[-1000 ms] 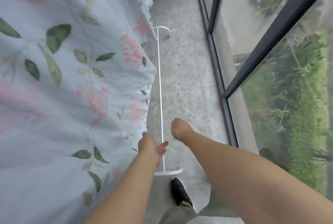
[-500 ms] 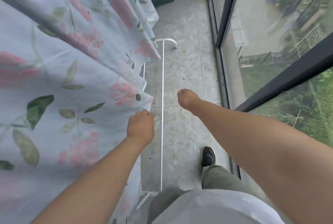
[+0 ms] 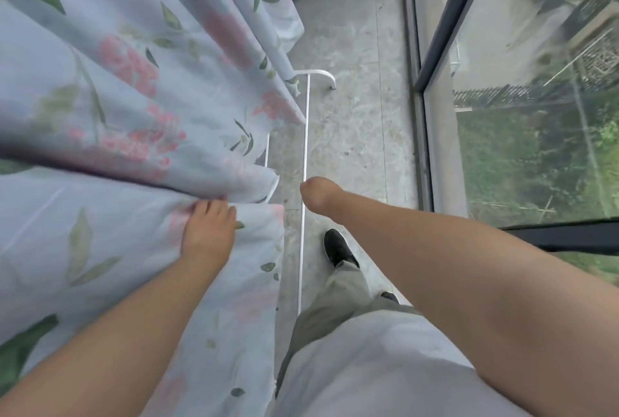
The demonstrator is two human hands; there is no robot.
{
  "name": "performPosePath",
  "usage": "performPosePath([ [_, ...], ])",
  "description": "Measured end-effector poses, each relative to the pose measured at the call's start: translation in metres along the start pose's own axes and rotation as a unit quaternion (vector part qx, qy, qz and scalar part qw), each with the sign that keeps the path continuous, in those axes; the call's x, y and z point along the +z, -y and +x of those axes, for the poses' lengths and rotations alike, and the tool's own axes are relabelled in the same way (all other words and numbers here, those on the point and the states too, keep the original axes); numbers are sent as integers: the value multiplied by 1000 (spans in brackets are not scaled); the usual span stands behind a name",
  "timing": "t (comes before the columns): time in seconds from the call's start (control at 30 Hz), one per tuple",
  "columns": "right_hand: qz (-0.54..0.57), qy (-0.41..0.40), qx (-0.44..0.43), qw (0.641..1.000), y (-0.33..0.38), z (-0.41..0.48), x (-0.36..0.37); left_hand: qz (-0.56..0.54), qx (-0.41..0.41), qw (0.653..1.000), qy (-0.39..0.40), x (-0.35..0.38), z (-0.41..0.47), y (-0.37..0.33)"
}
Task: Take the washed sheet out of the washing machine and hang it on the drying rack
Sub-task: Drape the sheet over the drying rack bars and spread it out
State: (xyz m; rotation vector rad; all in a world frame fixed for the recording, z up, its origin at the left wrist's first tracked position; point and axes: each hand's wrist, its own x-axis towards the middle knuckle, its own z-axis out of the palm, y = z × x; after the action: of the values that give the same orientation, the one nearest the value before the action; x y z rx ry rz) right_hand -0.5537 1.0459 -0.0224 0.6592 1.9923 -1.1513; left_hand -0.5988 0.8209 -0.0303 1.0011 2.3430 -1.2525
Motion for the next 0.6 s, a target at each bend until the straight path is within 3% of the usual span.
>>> performPosePath([
  [0.2,-22,14,32,999,16,37,-21,115,-63,976,173,36,15,47],
  [0.4,-8,24,47,999,28,68,-38,130,-44,963,234,44,32,69],
  [0.5,50,26,67,996,27,86,-46,101,-67,963,239,44,34,73],
  [0.6,16,69,64,995,30,101,-53,70,-71,962,253,43,33,73],
])
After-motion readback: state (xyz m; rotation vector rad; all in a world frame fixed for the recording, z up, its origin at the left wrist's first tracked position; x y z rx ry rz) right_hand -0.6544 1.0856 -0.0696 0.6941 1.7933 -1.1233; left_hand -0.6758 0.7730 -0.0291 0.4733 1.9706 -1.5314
